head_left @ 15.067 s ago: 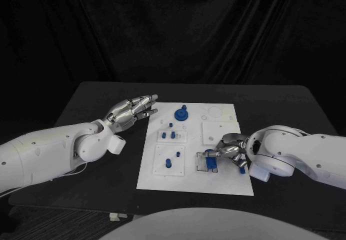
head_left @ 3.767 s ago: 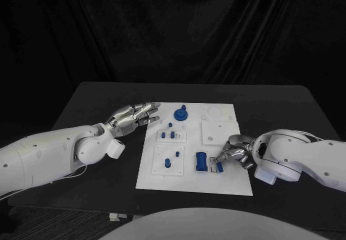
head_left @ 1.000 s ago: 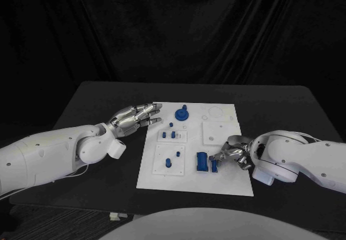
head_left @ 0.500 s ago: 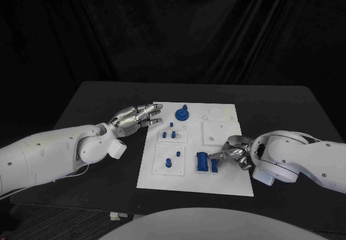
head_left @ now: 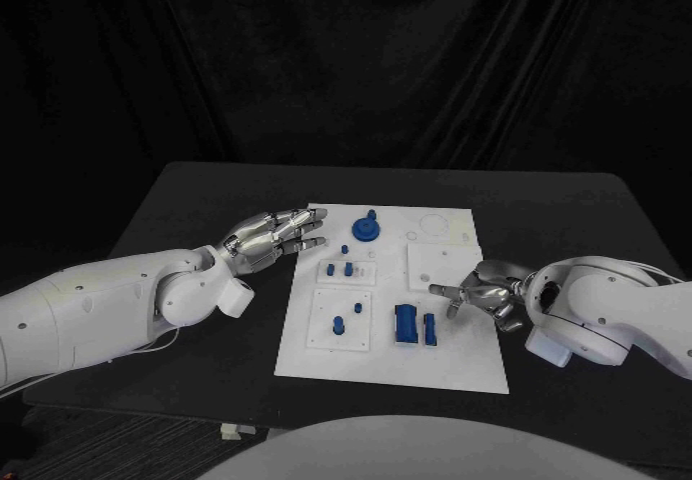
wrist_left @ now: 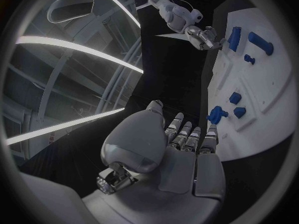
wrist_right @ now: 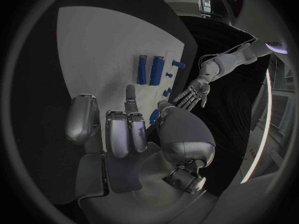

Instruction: Assemble the parts on the task board

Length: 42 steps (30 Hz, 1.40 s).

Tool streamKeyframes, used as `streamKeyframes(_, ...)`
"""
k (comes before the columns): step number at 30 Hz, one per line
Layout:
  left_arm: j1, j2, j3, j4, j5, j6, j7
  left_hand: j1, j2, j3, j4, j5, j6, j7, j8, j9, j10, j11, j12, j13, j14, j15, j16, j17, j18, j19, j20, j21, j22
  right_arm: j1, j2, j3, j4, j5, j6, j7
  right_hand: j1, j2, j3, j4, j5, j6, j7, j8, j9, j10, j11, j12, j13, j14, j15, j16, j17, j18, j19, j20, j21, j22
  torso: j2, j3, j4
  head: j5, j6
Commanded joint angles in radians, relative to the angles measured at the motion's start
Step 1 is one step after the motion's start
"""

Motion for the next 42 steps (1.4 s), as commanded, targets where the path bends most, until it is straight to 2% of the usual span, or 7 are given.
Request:
streamKeyframes(1,-0.002,0.001,0.001,-0.001,-0.001,0.015,0.009,0.001,0.004,0.008,0.0,0.007,0.008,0.028,-0.003,0.002,-0.002,0.004,0.002,0.001,0.0,0.005,0.006,0.002,0.008,0.001,0.004,0.005,0.001,0.02,-0.017,0.001,0.014,0.0,-0.071,0.116,-0.015,0.027,-0.011,0.005,0.003,0.003,-0.001,0.0,-0.006,0.104,0.002,0.003,0.263,0.082,0.004,0.011,0.144,0.002,0.011,0.002,0.026,0.168,0.0,-0.0001,-0.0002,-0.006,0.0)
streamKeyframes(3,-0.002,0.003,0.001,-0.001,-0.001,0.016,0.009,0.004,0.003,0.009,-0.002,0.011,0.009,0.028,-0.003,0.002,-0.002,0.004,0.003,0.001,0.0,0.004,0.006,0.002,0.008,0.001,0.004,0.005,0.001,0.03,-0.025,0.001,0.018,0.0,-0.074,0.188,-0.029,0.039,-0.025,0.005,0.003,0.009,0.0,-0.009,-0.019,0.104,0.002,0.003,0.263,0.085,0.004,0.016,0.159,-0.002,0.017,0.002,0.046,0.173,0.0,-0.0003,0.0003,-0.008,0.0)
streamKeyframes(5,-0.002,0.004,0.001,-0.001,-0.001,0.016,0.009,0.005,0.003,0.01,-0.003,0.012,0.009,0.028,-0.003,0.002,-0.002,0.005,0.003,0.001,0.0,0.004,0.006,0.002,0.008,0.001,0.004,0.005,0.001,0.034,-0.027,0.001,0.017,0.0,-0.068,0.229,-0.031,0.052,-0.043,0.004,0.061,0.002,0.005,-0.031,-0.042,0.104,0.007,0.003,0.263,0.088,0.008,0.022,0.176,-0.006,0.023,0.004,0.068,0.179,0.0,-0.0004,-0.0003,-0.006,0.0)
streamKeyframes(9,-0.003,0.004,0.001,-0.001,-0.001,0.017,0.008,0.011,0.001,0.013,-0.008,0.018,0.01,0.028,-0.003,0.002,-0.001,0.005,0.004,0.001,0.0,0.005,0.006,0.002,0.008,0.002,0.004,0.005,0.002,0.033,-0.021,0.001,0.006,0.0,-0.002,0.278,-0.036,0.077,-0.1,0.004,0.031,-0.013,0.022,-0.083,-0.102,0.104,0.021,0.003,0.263,0.091,0.021,0.029,0.195,-0.013,0.03,0.016,0.101,0.187,0.001,-0.0004,0.0009,-0.004,0.0)
streamKeyframes(15,-0.003,0.001,0.001,0.001,-0.001,0.015,0.009,0.023,-0.004,0.018,-0.02,0.03,0.01,0.029,-0.004,0.002,-0.001,0.005,0.004,0.002,0.0,0.004,0.006,0.002,0.007,0.002,0.004,0.005,0.001,0.009,-0.007,0.001,-0.016,0.0,0.098,0.274,-0.034,0.096,-0.187,0.004,-0.029,-0.055,0.045,-0.156,-0.193,0.104,0.045,0.003,0.263,0.097,0.042,0.039,0.225,-0.02,0.04,0.035,0.147,0.197,0.001,-0.0001,0.0005,0.0,0.0)
streamKeyframes(21,-0.003,-0.004,0.001,0.004,-0.001,0.014,0.007,0.025,-0.004,0.02,-0.021,0.033,0.011,0.028,-0.003,0.002,0.0,0.006,0.006,0.002,0.0,0.005,0.007,0.002,0.007,0.002,0.004,0.006,0.002,-0.011,0.004,0.0,-0.028,0.0,0.133,0.267,-0.04,0.107,-0.217,0.004,-0.045,-0.063,0.046,-0.172,-0.22,0.104,0.043,0.003,0.263,0.097,0.041,0.039,0.226,-0.02,0.039,0.037,0.15,0.197,0.001,0.0002,0.0,-0.002,0.0)
streamKeyframes(42,-0.003,0.001,0.001,0.0,-0.001,0.021,0.007,0.026,-0.004,0.02,-0.022,0.034,0.011,0.028,-0.004,0.002,0.0,0.006,0.005,0.002,0.0,0.005,0.006,0.002,0.007,0.002,0.004,0.005,0.001,-0.038,0.035,0.0,-0.051,-0.025,0.134,0.237,-0.021,0.132,-0.265,0.003,-0.037,-0.065,0.051,-0.186,-0.267,0.104,0.043,0.003,0.263,0.094,0.041,0.037,0.215,-0.018,0.035,0.037,0.146,0.195,0.0,-0.0001,-0.0002,-0.001,0.0)
